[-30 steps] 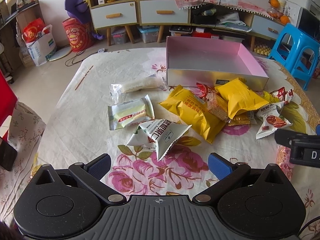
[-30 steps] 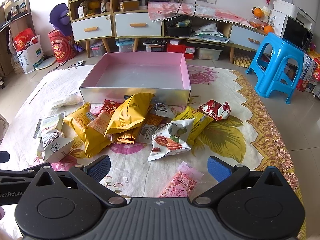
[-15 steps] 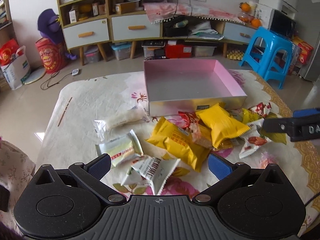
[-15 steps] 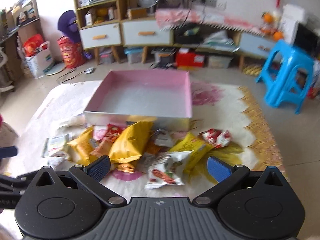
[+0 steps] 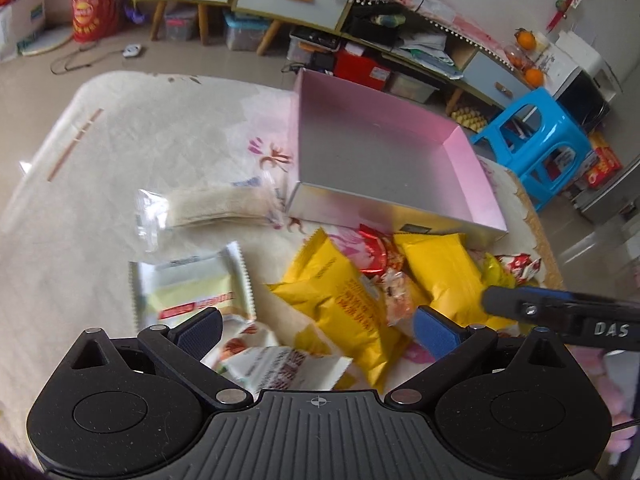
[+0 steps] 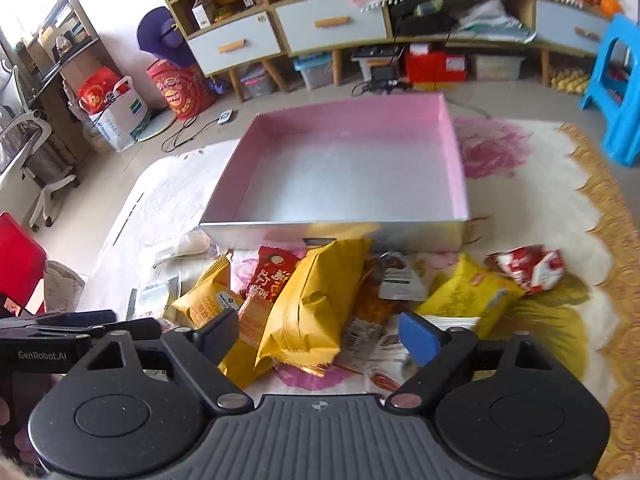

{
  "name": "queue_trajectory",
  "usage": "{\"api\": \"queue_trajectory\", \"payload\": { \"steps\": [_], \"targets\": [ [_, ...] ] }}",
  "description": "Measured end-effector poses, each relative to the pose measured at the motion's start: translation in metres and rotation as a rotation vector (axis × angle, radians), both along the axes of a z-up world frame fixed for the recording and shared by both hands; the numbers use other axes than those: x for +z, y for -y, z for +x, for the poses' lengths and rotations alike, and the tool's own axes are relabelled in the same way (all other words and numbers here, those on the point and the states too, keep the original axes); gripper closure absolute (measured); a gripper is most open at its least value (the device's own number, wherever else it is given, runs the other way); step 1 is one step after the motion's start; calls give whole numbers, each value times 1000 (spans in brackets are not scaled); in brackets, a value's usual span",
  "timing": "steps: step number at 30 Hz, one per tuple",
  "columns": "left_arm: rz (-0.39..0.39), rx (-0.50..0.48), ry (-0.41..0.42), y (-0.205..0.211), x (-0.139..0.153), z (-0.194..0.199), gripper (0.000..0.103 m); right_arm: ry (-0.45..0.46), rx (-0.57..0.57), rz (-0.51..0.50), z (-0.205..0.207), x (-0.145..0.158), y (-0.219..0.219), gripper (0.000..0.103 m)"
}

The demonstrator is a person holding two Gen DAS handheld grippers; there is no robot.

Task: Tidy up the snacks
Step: 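Reach both tools down and grasp a yellow bag each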

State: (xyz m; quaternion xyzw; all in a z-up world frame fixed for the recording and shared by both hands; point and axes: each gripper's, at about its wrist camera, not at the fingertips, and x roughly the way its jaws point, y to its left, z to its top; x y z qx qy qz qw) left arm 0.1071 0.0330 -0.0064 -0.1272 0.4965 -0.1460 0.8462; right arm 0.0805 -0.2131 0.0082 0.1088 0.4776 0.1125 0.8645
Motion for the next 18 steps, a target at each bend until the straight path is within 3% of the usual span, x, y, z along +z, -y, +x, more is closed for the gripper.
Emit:
{"api": "queue_trajectory", "payload": {
  "steps": [7, 13, 18],
  "targets": [
    [-81, 6, -75, 15, -21, 21, 13, -35, -18, 88, 15, -15, 4, 33],
    [-137, 59, -119, 13, -38, 31, 29, -65, -31, 161, 21, -30, 9, 44],
    [-166, 109, -124, 5, -47, 32, 52, -53, -40, 169, 21, -37, 7, 49]
  ]
}}
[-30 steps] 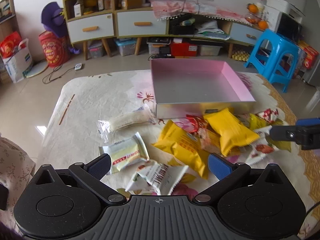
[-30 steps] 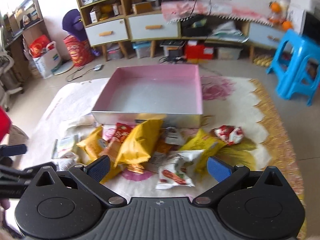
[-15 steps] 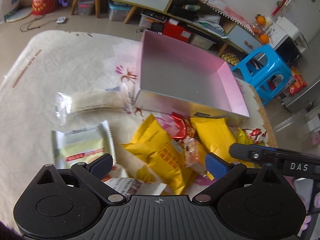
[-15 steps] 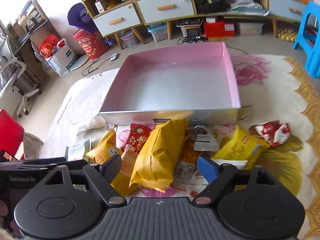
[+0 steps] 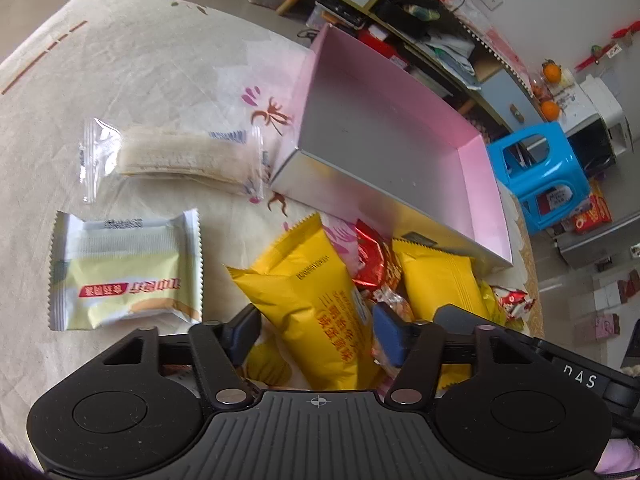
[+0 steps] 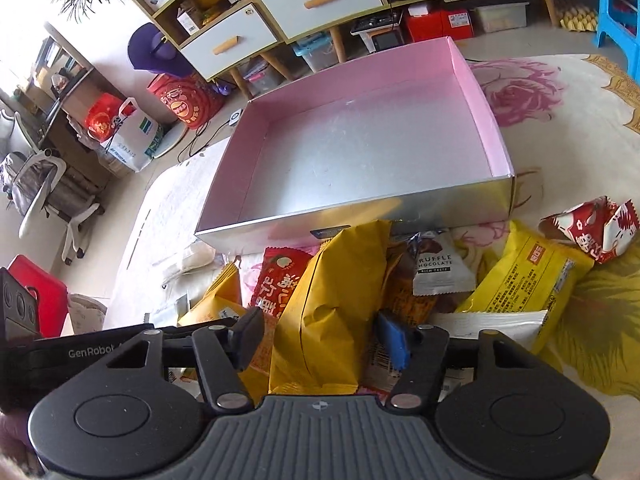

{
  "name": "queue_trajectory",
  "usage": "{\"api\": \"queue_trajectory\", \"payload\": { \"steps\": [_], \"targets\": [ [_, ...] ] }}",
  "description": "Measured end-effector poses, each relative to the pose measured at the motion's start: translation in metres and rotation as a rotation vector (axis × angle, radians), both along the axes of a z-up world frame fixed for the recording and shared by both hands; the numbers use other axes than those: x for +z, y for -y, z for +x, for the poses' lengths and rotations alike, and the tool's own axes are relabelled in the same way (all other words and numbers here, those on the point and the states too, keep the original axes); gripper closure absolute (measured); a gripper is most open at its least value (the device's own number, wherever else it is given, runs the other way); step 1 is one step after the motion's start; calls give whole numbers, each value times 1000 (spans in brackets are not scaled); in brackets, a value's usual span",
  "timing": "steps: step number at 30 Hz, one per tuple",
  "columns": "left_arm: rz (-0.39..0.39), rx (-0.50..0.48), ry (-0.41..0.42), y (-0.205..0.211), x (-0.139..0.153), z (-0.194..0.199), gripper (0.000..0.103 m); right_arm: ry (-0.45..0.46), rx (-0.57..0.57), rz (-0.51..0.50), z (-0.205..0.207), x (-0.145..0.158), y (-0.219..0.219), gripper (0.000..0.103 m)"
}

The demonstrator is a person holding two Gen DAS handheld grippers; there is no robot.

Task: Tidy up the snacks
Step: 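Reach both tools down and grasp a yellow bag each, then lift the yellow bags into the pink box and open both tools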

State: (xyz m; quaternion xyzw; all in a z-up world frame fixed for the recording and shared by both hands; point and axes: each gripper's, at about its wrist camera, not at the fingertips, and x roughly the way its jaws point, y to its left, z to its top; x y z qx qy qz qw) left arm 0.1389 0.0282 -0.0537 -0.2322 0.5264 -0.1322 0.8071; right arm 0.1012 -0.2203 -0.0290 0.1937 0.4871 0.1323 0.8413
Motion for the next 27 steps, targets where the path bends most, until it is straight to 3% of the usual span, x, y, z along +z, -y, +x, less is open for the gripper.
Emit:
{"api": "queue_trajectory", "payload": {
  "steps": [4, 7, 12, 18, 27],
  "targets": [
    [-33, 20, -4, -6, -3, -1, 61, 25, -4, -30, -2, -1, -2, 55],
    [-21, 14, 17, -2, 1, -2, 68, 49, 1, -64, -6, 0, -5, 66],
    [17, 3, 71, 4, 15, -6, 75, 72, 16, -113, -5, 5, -13, 74],
    [55, -27, 109, 5, 30, -12, 78, 71, 42, -94, -7, 13, -12, 76],
    [21, -9, 161, -7, 55, -20, 81, 123, 16, -51, -13, 40, -4, 76]
  ]
}}
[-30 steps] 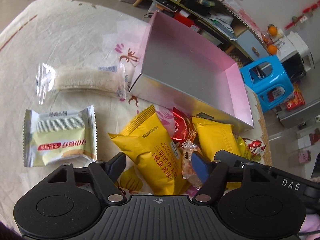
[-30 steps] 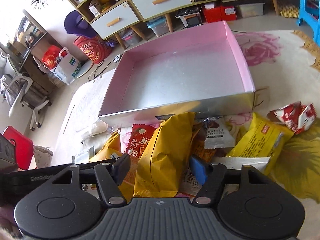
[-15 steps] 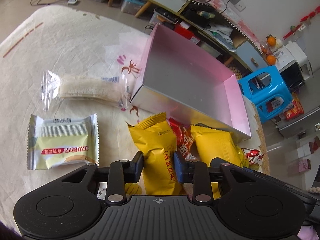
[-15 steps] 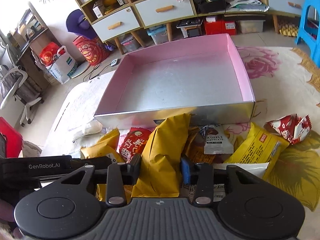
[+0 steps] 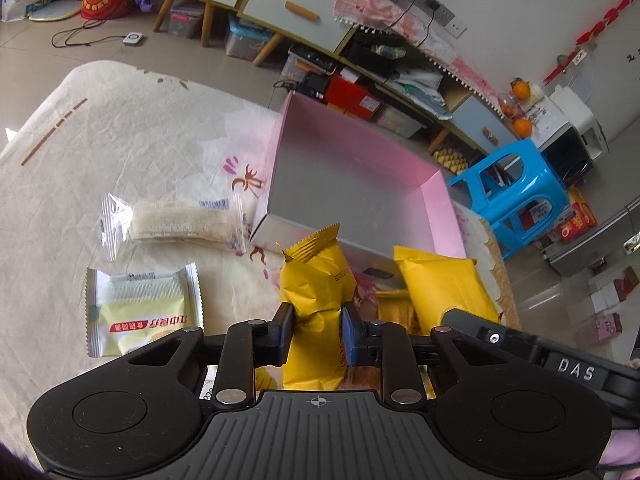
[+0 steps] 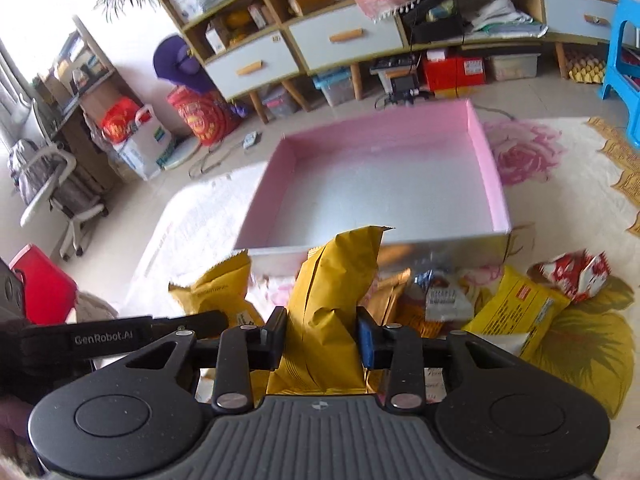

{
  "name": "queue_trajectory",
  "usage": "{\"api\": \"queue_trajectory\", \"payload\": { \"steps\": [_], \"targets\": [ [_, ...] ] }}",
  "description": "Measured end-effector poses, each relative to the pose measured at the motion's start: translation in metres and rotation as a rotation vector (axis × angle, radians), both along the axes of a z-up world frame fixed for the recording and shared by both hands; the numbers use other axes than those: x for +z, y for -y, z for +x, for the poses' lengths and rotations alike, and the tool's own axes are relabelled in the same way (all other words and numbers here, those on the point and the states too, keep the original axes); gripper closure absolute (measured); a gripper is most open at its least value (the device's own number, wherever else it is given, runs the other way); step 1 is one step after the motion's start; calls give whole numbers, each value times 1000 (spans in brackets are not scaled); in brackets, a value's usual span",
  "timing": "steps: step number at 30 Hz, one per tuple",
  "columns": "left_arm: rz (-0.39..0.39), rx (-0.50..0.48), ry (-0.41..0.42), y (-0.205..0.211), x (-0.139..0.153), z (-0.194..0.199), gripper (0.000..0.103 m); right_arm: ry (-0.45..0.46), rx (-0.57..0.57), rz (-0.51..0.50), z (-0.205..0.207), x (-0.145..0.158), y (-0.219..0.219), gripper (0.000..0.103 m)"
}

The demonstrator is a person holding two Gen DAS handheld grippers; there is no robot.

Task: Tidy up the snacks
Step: 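Lift the yellow bags into the pink box and open both tools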

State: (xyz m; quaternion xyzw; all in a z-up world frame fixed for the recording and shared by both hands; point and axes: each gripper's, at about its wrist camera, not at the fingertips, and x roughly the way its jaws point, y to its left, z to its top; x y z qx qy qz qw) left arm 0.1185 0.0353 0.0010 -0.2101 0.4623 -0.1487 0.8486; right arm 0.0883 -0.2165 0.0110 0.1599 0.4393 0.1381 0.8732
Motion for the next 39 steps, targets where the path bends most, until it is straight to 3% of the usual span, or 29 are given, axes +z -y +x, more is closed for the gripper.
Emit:
{"api": "queue_trajectory", "payload": {
  "steps": [8, 14, 20, 26, 29, 30, 34, 39],
  "targets": [
    [-31, 38, 90, -3, 30, 14, 83, 65, -110, 72, 15, 14, 29, 76],
    [-14, 69, 146, 19, 44, 59, 83, 98, -160, 84, 36, 3, 45, 76],
    [109, 27, 212, 53, 30, 100, 83, 84, -205, 101, 54, -15, 65, 76],
    [206, -26, 136, 67, -9, 122, 83, 110, -190, 50, 70, -25, 72, 76],
    [186, -56, 33, 61, -26, 127, 101, 102, -148, 4, 79, -32, 70, 76],
    [189, -52, 21, 59, -30, 127, 100, 98, -129, -7, 81, -35, 68, 76],
    [215, -44, 52, 51, -35, 123, 100, 85, -90, 5, 86, -41, 66, 75],
    [188, -12, 70, 42, -37, 125, 95, 94, -79, 6, 85, -39, 64, 70]
  ]
}}
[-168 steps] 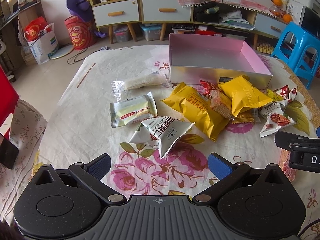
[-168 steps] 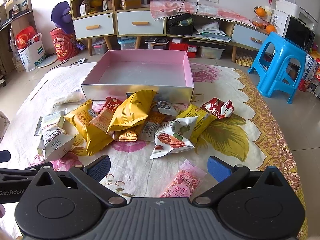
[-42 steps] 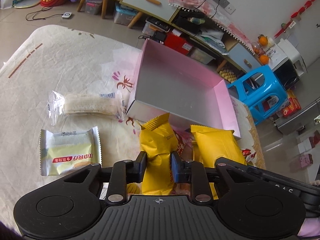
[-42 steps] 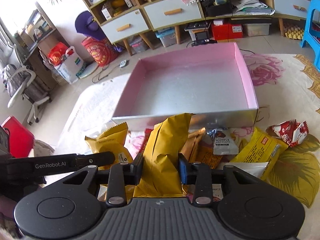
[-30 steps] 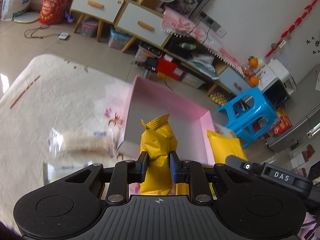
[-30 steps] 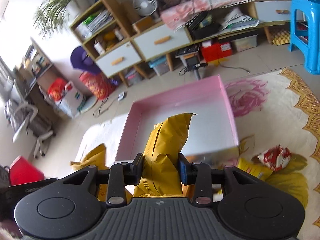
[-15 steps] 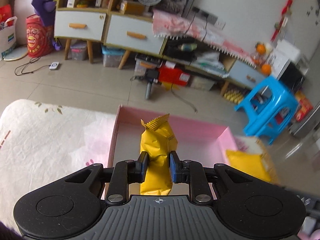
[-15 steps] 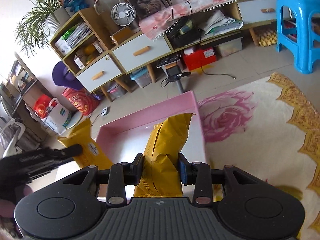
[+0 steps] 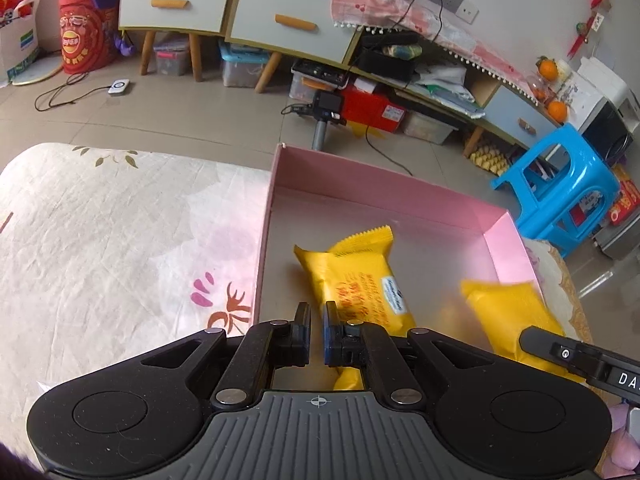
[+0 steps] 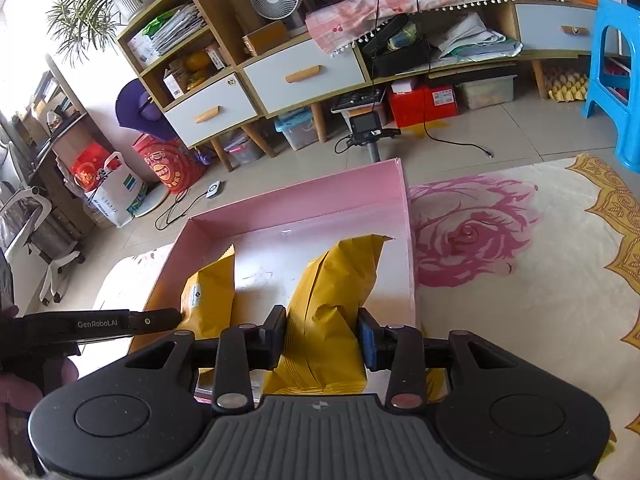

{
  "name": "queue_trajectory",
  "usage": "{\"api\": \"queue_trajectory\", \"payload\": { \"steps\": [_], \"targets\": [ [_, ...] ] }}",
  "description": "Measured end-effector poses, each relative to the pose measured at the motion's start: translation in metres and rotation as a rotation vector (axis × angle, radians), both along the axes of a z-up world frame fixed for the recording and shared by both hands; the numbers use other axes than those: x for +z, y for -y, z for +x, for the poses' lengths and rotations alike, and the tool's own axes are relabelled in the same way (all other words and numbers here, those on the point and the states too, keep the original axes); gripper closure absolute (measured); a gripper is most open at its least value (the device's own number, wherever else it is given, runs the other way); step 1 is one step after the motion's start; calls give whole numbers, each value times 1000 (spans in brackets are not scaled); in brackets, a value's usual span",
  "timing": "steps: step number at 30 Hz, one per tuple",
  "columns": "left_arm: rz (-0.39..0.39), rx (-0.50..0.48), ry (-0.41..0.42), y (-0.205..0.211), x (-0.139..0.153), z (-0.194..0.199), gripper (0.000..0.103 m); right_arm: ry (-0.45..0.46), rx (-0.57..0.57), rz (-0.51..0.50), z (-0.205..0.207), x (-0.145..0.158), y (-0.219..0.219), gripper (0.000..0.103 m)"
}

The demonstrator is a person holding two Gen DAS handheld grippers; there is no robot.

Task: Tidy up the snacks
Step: 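Lift the yellow bags into the pink box and open both tools, then grasp the white pecan bag with left tool while right grasps pink candy pack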

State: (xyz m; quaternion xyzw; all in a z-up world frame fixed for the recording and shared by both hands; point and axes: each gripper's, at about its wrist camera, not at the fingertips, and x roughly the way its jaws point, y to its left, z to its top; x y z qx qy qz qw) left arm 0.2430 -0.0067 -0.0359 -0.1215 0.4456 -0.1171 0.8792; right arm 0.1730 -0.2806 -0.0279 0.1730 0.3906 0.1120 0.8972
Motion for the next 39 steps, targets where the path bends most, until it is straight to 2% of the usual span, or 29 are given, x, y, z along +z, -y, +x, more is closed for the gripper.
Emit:
{"api": "queue_trajectory", "payload": {
  "steps": [1, 3, 4, 6, 9, 13, 15, 18, 21, 28, 34, 39],
  "targets": [
    [-13, -7, 5, -1, 1, -1, 93, -2, -2, -3, 0, 0, 0, 70],
    [-38, -19, 0, -3, 2, -2, 85, -7, -9, -6, -1, 1, 0, 54],
    [-47, -27, -2, -3, 3, -4, 80, -4, -11, -6, -2, 3, 1, 50],
    [-52, -44, 12, -1, 7, -8, 60, 11, -13, -10, -6, 8, 1, 39],
    [-50, -64, 48, -1, 15, -19, 34, 20, -26, -9, -11, 16, 3, 34],
    [-74, -94, 48, -2, 25, -34, 26, 33, -32, -34, -24, 29, 1, 25],
    [-81, -104, 57, -5, 31, -44, 18, 46, -30, -51, -31, 37, -3, 20],
    [-74, -108, 79, -8, 41, -60, 10, 56, -34, -70, -42, 49, -9, 18],
    [-62, -100, 95, -13, 49, -77, 6, 60, -30, -100, -53, 58, -18, 13],
    [-10, -106, 106, -23, 59, -116, 3, 90, 7, -226, -86, 69, -44, 9],
    [75, -111, 126, -26, 54, -148, 2, 133, 38, -258, -111, 70, -55, 7],
    [130, -131, 150, -31, 40, -172, 2, 243, 14, -270, -142, 62, -59, 7]
  ]
}}
